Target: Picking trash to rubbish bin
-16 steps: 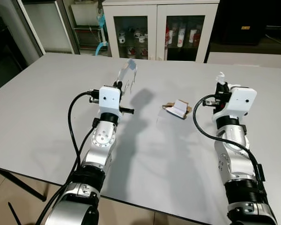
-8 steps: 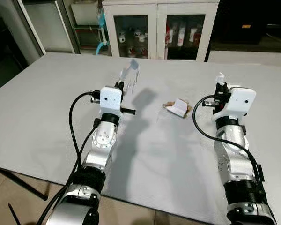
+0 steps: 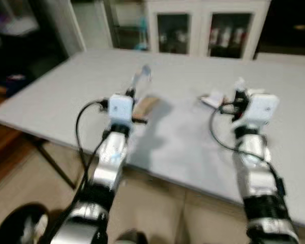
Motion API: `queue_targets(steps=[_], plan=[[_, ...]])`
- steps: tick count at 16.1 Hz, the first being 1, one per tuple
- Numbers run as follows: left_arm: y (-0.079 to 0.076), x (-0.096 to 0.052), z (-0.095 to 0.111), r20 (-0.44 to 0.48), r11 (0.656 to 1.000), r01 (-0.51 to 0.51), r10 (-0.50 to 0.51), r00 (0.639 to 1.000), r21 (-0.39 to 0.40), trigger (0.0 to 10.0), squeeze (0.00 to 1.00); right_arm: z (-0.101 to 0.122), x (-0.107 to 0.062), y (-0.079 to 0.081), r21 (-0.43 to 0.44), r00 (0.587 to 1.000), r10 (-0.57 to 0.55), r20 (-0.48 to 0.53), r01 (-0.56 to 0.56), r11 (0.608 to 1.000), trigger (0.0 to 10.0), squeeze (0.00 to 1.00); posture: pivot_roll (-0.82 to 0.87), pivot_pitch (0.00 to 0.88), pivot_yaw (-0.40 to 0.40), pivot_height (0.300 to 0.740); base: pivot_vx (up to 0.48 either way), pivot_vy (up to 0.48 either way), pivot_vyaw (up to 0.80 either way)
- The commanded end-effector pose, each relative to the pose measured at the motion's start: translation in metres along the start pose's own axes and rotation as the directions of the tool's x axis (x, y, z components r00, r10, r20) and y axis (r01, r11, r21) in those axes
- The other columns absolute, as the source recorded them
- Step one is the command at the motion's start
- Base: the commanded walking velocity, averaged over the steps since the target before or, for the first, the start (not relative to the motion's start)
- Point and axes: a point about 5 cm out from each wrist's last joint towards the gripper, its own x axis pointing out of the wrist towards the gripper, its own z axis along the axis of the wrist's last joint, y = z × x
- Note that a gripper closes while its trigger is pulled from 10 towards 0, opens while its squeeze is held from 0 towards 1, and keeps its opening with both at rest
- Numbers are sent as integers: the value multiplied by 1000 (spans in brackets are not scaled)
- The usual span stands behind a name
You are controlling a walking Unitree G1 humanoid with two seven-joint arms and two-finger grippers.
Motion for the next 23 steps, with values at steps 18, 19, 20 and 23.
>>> queue_targets(steps=[18, 19, 20, 23], plan=[[1, 5, 5, -7, 1000, -6, 6, 1000, 10, 10000, 0, 4, 3, 1, -8, 1000, 4, 3, -4, 1000, 10000, 0, -2, 0, 92, 740, -176, 0, 0], [1, 5, 4, -16, 1000, -8, 8, 1000, 4, 10000, 0, 3, 3, 1, -10, 1000, 2, -3, -2, 1000, 10000, 0, 0, 0, 92, 740, 0, 364, 0], [1, 5, 4, -19, 1000, -9, 9, 1000, 2, 10000, 0, 3, 3, 1, -10, 1000, 1, -6, -1, 1000, 10000, 0, 1, 0, 92, 740, 0, 412, 0], [2, 5, 3, -25, 1000, -10, 11, 1000, 0, 10000, 0, 2, 3, 1, -5, 1000, 3, -9, -3, 1000, 10000, 0, 1, 0, 93, 740, 0, 480, 0]])
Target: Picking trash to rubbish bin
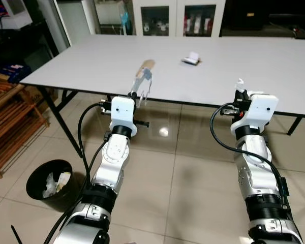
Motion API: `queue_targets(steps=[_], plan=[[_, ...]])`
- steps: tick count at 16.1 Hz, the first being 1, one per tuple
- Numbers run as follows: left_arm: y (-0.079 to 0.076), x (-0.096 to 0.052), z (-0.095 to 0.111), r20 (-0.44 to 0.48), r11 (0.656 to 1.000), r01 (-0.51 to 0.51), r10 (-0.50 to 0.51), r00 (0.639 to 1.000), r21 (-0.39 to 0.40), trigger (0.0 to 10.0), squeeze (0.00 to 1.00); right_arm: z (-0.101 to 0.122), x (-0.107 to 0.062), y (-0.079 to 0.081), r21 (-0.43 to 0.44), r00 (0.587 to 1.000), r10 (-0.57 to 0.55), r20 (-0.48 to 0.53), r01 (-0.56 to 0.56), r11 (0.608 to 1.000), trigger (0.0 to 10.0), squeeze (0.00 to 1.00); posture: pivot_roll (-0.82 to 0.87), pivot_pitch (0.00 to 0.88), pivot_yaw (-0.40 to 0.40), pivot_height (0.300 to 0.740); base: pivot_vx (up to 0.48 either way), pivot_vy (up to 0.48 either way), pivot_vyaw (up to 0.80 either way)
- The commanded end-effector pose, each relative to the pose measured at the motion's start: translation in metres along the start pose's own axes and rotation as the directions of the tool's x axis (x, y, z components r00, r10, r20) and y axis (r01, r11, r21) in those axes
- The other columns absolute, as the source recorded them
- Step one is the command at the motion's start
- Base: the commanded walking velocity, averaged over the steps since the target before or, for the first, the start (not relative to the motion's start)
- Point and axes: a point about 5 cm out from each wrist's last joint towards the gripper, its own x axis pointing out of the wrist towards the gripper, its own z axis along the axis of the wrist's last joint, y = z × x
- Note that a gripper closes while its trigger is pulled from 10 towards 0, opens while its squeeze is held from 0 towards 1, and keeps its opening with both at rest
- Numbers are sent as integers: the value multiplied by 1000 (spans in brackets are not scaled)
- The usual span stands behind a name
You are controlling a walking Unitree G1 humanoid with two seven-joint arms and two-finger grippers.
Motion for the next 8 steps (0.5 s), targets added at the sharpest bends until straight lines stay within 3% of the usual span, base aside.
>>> queue_targets(steps=[1, 8], plan=[[8, 2, 2, -1, 1000, -16, 16, 1000, 8, 10000, 0, 2, 2, 7, 11, 1000, 14, 0, -14, 1000, 10000, 0, 0, 0, 95, 740, 0, 480, 0], [7, 2, 2, -3, 1000, -7, 7, 1000, 9, 10000, 0, -1, 1, 8, 23, 1000, 12, -16, -12, 1000, 10000, 0, -3, 0, 100, 740, 0, 480, 0]])
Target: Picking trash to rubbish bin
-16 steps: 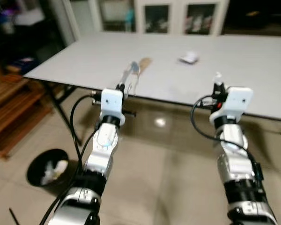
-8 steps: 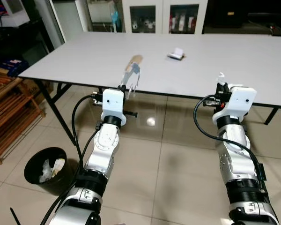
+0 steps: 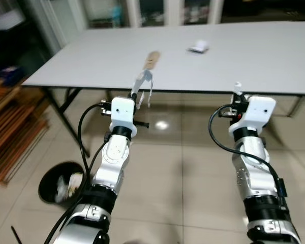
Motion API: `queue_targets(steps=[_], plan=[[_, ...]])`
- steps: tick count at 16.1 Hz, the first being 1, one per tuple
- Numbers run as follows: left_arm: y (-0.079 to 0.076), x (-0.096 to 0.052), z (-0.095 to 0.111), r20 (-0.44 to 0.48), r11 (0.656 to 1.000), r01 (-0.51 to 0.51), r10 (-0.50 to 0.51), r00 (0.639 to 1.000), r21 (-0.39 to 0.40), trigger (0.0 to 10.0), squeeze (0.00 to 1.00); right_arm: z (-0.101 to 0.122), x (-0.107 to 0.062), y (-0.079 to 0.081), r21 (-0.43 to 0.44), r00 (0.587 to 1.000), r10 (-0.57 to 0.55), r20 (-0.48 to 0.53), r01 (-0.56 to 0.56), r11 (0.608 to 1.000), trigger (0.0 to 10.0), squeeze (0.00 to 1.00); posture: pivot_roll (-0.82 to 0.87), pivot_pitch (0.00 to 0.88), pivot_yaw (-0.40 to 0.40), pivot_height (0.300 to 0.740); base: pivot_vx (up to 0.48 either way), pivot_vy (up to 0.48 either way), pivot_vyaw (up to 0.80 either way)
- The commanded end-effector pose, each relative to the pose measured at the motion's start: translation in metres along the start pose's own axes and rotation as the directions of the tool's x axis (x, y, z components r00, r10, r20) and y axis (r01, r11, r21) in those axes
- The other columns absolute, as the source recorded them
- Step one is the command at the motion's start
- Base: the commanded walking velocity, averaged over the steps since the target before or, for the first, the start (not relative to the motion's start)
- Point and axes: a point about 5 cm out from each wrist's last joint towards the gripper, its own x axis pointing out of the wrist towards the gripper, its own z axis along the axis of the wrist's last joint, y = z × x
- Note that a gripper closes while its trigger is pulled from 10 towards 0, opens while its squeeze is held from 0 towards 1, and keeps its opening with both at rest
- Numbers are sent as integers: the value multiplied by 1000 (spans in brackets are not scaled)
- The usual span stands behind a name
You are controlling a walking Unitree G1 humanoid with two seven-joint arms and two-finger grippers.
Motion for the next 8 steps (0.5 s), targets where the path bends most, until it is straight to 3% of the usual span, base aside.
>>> queue_targets(steps=[1, 2, 4, 8], plan=[[11, 0, 0, -5, 1000, -23, 23, 1000, 12, 10000, 0, 3, 2, 10, 22, 1000, 24, 5, -24, 999, 10000, 0, -4, 0, 101, 740, 0, 480, 0], [11, 0, 0, -5, 1000, -22, 22, 1000, 12, 10000, 0, 3, 2, 10, 23, 1000, 25, 4, -25, 999, 10000, 0, -4, 0, 101, 740, 0, 480, 0], [10, 0, 0, -5, 1000, -19, 19, 1000, 10, 10000, 0, 2, 2, 11, 24, 1000, 29, -4, -29, 999, 10000, 0, -5, 0, 102, 740, 0, 480, -800], [10, 0, 0, -4, 1000, -16, 16, 1000, 9, 10000, 0, 4, 1, 16, 13, 998, 61, 6, -61, 998, 10000, 0, -2, 0, 101, 740, 0, 480, 0]])
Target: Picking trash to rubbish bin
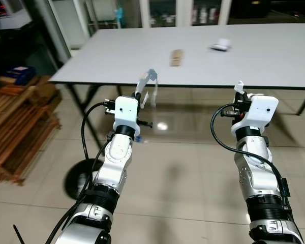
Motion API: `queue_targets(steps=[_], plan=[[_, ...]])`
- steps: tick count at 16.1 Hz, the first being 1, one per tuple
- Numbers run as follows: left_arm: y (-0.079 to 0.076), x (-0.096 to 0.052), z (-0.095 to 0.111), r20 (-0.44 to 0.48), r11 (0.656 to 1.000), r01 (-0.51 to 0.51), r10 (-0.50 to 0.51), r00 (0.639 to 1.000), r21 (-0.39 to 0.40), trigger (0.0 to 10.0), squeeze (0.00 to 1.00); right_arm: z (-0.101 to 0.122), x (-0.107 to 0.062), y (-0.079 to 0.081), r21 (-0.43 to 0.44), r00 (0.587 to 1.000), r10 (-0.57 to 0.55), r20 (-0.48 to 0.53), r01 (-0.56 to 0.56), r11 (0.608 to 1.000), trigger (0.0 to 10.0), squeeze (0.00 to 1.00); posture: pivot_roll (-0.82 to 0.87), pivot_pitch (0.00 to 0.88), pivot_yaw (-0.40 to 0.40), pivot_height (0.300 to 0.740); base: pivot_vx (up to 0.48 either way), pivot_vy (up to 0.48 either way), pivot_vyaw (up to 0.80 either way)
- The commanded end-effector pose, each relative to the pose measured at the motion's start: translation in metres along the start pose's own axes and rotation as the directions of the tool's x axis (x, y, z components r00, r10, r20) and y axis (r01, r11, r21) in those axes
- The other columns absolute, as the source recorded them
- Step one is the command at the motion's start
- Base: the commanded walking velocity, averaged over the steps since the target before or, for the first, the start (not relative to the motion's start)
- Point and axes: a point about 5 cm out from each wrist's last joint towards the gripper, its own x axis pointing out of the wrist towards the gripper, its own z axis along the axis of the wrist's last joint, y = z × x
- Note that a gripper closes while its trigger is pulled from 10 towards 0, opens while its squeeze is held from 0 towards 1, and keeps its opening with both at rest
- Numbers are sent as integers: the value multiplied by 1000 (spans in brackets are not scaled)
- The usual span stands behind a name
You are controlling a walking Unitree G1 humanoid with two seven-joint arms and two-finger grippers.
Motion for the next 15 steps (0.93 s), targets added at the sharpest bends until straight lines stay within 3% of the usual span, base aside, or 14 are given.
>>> queue_targets(steps=[1, 6, 10, 15], plan=[[11, 0, 0, -2, 1000, -27, 27, 1000, 12, 10000, 0, 3, 1, 13, 8, 999, 49, 10, -49, 999, 10000, 0, -2, 0, 100, 740, 0, 480, 0], [13, 0, -1, -9, 999, -31, 31, 999, 14, 10000, 0, 5, 3, 11, 23, 999, 33, 12, -34, 999, 10000, 0, 3, 0, 96, 740, 0, 480, 0], [13, 0, -1, -9, 999, -30, 30, 999, 14, 10000, 0, 5, 4, 12, 17, 999, 43, 1, -43, 999, 10000, 0, 5, 0, 95, 740, 0, 480, -766], [13, 0, 0, -9, 999, -30, 30, 1000, 17, 10000, 0, 5, 4, 11, 16, 999, 32, 2, -32, 999, 10000, 0, 7, 0, 94, 740, 0, 462, 0]])
